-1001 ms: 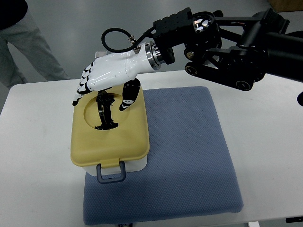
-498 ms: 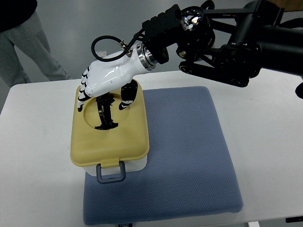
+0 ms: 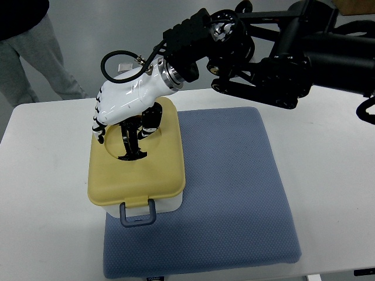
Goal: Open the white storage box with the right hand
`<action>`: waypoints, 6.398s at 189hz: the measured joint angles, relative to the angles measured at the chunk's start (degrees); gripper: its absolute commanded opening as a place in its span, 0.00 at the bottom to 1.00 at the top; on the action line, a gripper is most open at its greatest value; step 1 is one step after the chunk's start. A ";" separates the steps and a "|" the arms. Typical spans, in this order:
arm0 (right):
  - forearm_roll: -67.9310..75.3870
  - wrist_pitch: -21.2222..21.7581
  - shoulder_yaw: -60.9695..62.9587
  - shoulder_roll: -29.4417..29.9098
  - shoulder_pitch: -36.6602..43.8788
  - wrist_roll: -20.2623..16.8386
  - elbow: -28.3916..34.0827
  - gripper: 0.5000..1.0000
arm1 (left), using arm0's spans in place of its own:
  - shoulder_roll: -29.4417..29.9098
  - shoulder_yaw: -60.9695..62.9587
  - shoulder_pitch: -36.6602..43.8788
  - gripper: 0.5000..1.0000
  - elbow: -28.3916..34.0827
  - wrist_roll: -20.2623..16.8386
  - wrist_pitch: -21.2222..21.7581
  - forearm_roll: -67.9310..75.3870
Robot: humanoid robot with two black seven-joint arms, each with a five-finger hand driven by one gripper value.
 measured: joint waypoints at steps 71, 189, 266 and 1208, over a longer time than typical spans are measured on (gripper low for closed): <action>0.00 -0.02 -0.01 0.05 -0.10 0.00 -0.94 0.24 | 0.00 -0.02 0.00 1.00 0.02 0.00 0.00 0.00; 0.00 0.86 0.04 0.02 0.03 0.00 -0.88 0.00 | 0.00 -0.03 0.01 1.00 0.01 0.00 0.00 0.00; 0.34 1.22 0.70 -0.74 0.54 0.00 -0.85 0.00 | 0.00 -0.03 0.00 1.00 0.01 0.00 0.00 0.00; 86.61 -3.18 24.81 -12.60 -44.30 0.00 -27.01 0.83 | 0.00 -0.04 0.02 1.00 0.00 0.00 0.00 0.00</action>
